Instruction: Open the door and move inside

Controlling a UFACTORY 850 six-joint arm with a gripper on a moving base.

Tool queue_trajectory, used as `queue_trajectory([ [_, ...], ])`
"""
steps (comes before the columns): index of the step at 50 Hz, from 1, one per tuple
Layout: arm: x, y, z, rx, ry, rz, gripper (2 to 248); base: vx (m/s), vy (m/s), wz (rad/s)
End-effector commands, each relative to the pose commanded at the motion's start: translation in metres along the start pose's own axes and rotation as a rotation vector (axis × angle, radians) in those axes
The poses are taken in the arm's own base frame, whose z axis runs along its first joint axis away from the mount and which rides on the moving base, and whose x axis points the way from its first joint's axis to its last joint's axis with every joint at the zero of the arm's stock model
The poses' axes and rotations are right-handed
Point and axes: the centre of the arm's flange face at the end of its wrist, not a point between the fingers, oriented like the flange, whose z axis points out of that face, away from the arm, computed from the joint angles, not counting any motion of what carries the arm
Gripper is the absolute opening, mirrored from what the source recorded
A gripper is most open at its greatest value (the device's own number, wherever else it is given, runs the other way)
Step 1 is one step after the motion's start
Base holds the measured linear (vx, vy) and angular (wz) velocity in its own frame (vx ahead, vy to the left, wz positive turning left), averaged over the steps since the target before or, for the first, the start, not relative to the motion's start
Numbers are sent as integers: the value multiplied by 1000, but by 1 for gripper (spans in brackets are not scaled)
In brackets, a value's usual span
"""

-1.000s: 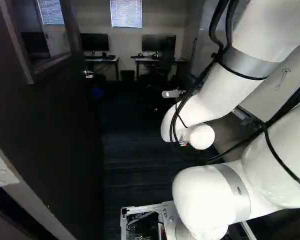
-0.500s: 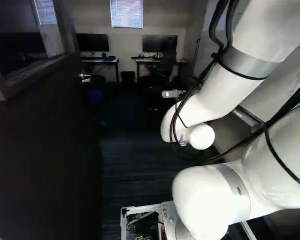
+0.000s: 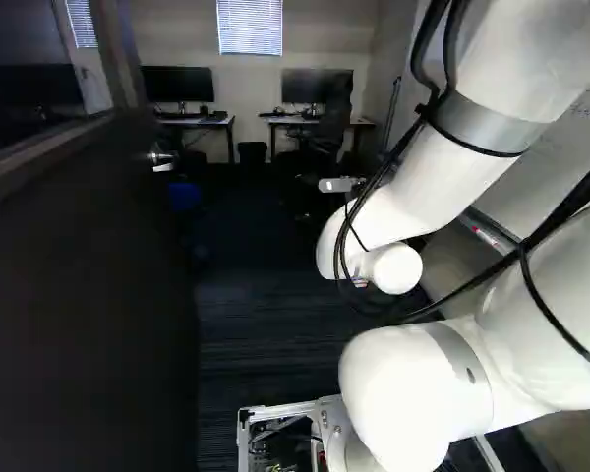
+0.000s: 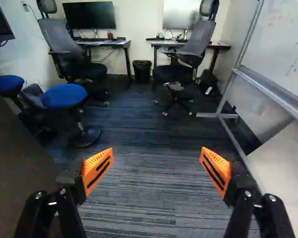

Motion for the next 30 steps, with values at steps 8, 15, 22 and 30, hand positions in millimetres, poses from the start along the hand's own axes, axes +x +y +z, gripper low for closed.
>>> queue_trajectory([
  [8,0,0,0,0,0,0,247,170,7,8],
  [15,0,0,0,0,0,0,247,167,12,-14],
  [22,0,0,0,0,0,0,247,158,4,-1],
  [30,0,0,0,0,0,0,247,173,-4,-9],
])
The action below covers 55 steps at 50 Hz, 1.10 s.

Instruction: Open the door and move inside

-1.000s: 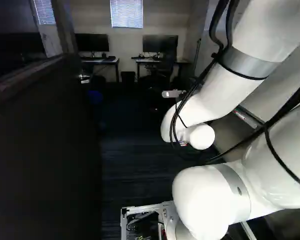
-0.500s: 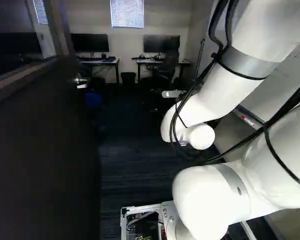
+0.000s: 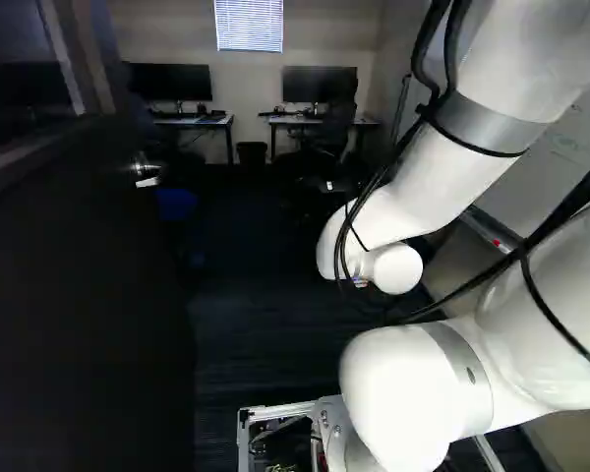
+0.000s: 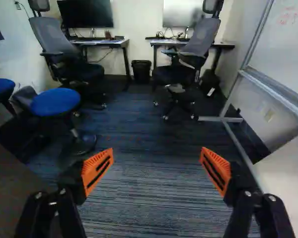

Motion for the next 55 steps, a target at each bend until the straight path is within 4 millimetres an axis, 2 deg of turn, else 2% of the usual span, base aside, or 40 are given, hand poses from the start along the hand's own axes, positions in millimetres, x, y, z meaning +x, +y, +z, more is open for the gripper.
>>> queue_trajectory([
  [55,0,0,0,0,0,0,247,212,7,-14],
])
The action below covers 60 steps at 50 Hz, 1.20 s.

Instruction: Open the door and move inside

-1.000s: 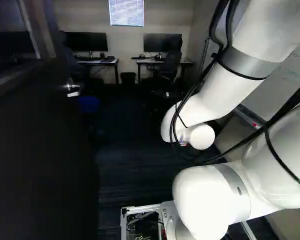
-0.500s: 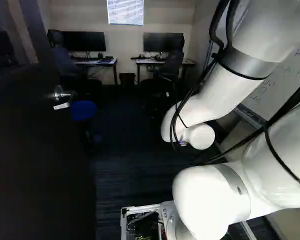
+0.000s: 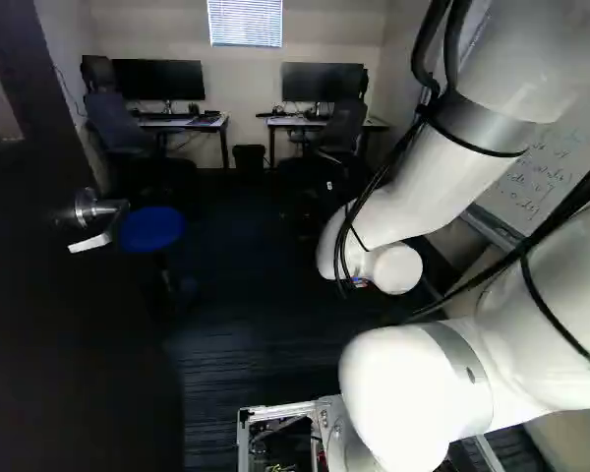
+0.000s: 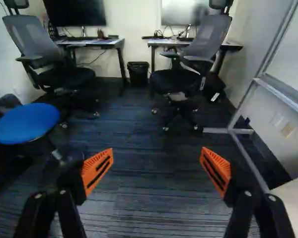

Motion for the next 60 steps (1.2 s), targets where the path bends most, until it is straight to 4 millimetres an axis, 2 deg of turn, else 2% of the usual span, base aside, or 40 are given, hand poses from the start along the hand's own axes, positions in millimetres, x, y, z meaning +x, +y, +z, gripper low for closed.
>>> queue_trajectory([
  [60,0,0,0,0,0,0,247,208,8,-3],
])
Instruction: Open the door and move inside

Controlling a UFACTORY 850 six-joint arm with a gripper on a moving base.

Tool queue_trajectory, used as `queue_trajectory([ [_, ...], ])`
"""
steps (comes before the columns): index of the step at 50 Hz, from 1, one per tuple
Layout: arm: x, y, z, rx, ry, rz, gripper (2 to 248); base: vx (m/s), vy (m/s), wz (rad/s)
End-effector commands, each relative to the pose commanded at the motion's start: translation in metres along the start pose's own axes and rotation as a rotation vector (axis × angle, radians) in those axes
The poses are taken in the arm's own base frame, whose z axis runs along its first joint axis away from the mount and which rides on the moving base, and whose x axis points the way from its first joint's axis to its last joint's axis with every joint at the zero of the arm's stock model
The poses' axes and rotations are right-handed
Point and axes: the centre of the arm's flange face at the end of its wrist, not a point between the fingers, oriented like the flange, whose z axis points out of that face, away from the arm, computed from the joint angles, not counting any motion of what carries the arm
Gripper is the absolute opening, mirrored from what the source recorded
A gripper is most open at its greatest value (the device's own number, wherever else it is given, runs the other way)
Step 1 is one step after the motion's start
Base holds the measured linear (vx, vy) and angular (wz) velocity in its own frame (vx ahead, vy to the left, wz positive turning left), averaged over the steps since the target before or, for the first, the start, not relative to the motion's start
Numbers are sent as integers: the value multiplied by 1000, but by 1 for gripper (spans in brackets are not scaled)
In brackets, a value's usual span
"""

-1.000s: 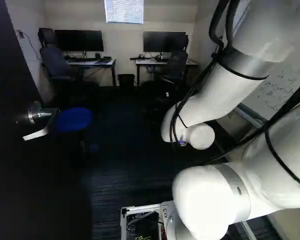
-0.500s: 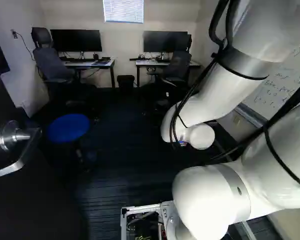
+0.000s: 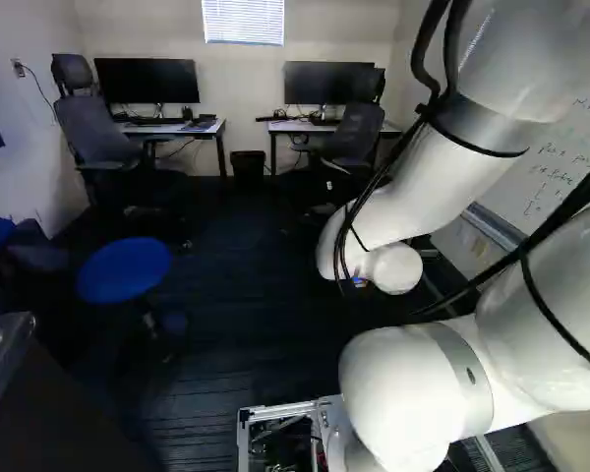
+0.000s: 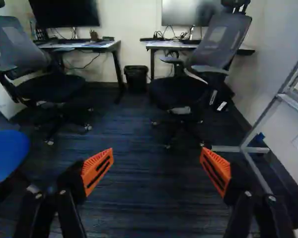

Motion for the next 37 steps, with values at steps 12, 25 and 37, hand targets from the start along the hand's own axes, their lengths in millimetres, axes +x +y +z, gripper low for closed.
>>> queue_trajectory([
  [12,0,0,0,0,0,0,247,139,6,0],
  [25,0,0,0,0,0,0,247,-4,0,0],
  [37,0,0,0,0,0,0,247,0,0,0],
])
